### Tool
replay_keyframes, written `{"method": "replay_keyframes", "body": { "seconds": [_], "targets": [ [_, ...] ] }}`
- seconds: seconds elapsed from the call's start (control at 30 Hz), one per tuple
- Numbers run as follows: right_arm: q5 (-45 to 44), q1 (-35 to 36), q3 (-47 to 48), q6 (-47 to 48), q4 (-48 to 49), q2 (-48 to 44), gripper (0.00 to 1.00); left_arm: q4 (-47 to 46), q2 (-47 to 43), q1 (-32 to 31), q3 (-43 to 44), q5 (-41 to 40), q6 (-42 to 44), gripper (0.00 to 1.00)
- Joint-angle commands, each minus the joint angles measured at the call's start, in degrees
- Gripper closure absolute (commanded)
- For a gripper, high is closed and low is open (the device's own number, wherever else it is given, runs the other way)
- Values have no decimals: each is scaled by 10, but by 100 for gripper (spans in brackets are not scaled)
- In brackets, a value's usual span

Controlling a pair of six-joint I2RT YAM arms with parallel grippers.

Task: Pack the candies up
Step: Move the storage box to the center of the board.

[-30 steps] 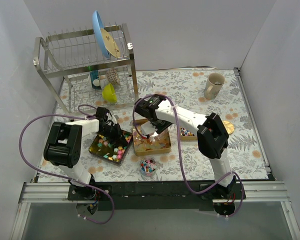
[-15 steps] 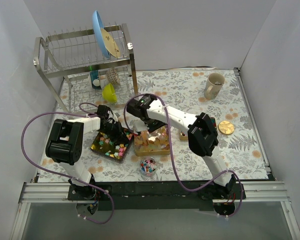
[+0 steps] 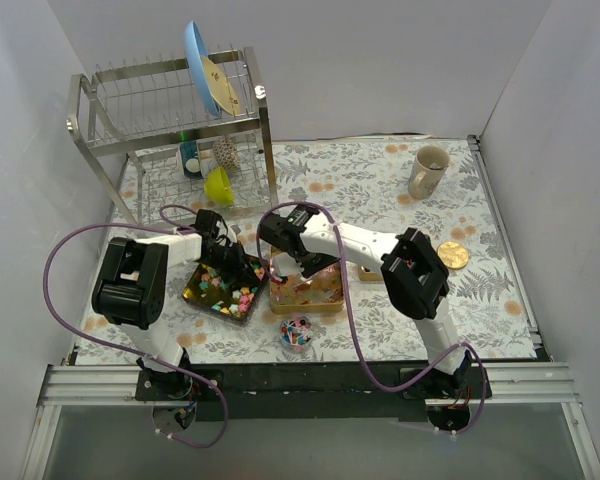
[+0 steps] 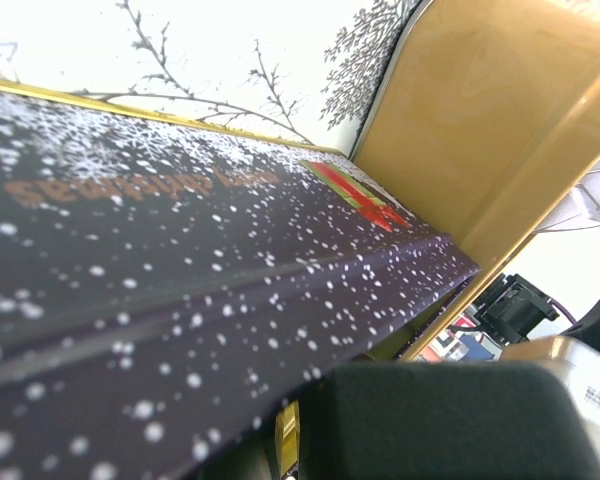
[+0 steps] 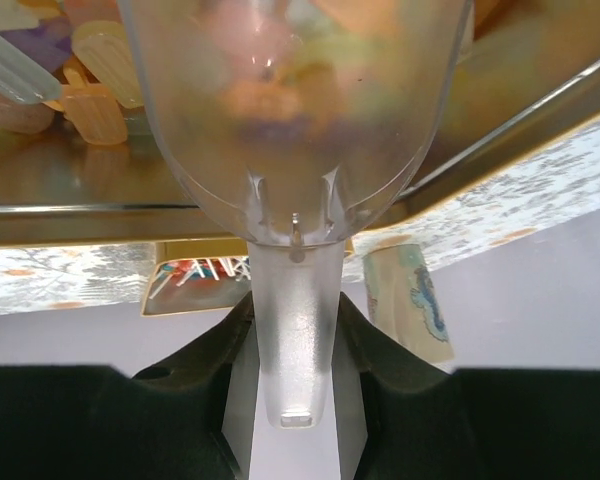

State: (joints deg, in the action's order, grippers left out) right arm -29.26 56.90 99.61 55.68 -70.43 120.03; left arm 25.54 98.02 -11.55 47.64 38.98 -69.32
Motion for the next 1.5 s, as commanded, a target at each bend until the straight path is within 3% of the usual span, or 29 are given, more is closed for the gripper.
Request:
{"method": "replay_keyframes", "body": {
  "seconds": [0.0,0.23,0.57,0.97,1.13,1.23,1.47],
  "targets": [
    [2,23,-18,67,58,-28,99,-19,8,-7,29,32,-5,100],
    [135,36,45,-7,35,44,99,-37,27,1,55,84,-7,100],
    [212,3,41,-85,70,51,99,-28,17,9,64,92,-13,100],
    [243,-79,128,-55,133,97,99,2,63,43,161,101,16,100],
    [280,-92,83,-39,151,52,99,19,43,47,167,109,34,70],
    [310,-93,33,-35,181,-2,99,35,14,49,168,117,49,63],
    [351,-95,-66,-18,233,-93,99,77,-37,51,166,159,83,61]
  ]
}}
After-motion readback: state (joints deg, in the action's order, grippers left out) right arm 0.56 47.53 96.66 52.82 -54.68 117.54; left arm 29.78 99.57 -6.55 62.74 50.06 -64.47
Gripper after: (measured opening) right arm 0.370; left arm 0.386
